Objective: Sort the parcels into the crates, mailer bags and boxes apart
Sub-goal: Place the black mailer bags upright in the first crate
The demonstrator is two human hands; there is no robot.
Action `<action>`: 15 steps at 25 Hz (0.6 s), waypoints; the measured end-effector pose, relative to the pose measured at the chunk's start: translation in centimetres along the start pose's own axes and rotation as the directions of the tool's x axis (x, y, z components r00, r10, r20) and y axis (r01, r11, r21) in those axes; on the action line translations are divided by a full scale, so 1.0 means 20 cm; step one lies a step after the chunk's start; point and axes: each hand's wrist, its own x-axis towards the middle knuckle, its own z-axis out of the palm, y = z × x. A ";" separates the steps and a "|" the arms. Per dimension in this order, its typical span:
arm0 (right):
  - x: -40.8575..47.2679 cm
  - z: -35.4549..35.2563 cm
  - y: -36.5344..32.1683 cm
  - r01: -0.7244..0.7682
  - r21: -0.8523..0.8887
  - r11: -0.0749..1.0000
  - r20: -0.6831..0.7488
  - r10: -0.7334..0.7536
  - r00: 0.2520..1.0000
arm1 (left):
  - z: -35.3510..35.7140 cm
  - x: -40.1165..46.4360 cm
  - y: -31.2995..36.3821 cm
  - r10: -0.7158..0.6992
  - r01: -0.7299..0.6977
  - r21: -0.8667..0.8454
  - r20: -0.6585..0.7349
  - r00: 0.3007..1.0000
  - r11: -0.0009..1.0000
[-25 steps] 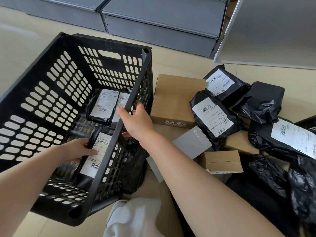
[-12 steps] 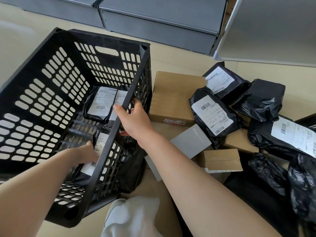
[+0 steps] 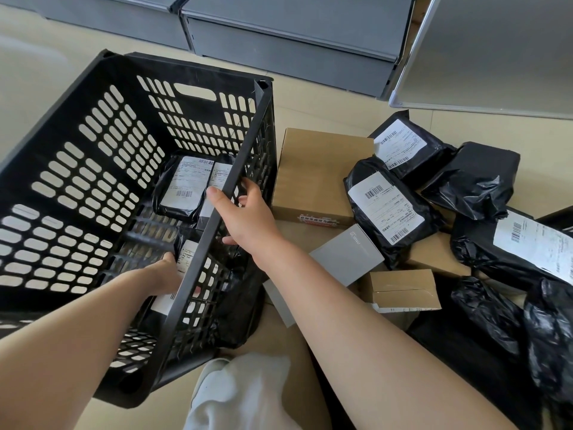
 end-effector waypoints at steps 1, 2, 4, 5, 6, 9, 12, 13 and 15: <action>-0.01 -0.01 0.00 -0.006 0.001 1.000 0.004 0.006 1.000 | 0.01 0.06 -0.04 0.001 -0.001 0.027 -0.001 1.000 1.000; -0.01 -0.02 -0.01 -0.011 0.002 1.000 0.011 0.011 1.000 | -0.01 0.02 -0.01 -0.026 0.027 0.072 -0.008 1.000 0.997; -0.03 -0.05 -0.02 -0.024 0.017 1.000 0.025 0.023 0.999 | -0.05 -0.17 0.10 -0.061 0.065 0.077 -0.047 0.997 0.995; -0.03 -0.07 -0.02 -0.043 0.043 0.998 0.024 0.042 0.999 | -0.07 -0.20 0.12 -0.054 0.060 0.095 -0.072 0.996 0.994; -0.04 -0.09 -0.01 -0.078 0.073 0.994 0.016 0.077 0.997 | -0.10 -0.26 0.18 -0.027 0.040 0.136 -0.099 0.995 0.990; -0.07 -0.16 0.04 -0.174 0.074 0.982 0.002 0.174 0.985 | -0.18 -0.34 0.28 0.026 -0.011 0.081 -0.184 0.983 0.997; -0.07 -0.22 0.12 -0.249 0.005 0.968 0.000 0.249 0.968 | -0.27 -0.37 0.38 0.164 -0.166 0.015 -0.263 0.951 0.986; -0.08 -0.22 0.15 -0.264 -0.031 0.964 -0.010 0.263 0.965 | -0.30 -0.40 0.42 0.204 -0.229 -0.056 -0.291 0.935 0.972; -0.07 -0.22 0.20 -0.293 -0.100 0.951 -0.031 0.291 0.956 | -0.35 -0.48 0.53 0.279 -0.362 -0.174 -0.373 0.885 0.916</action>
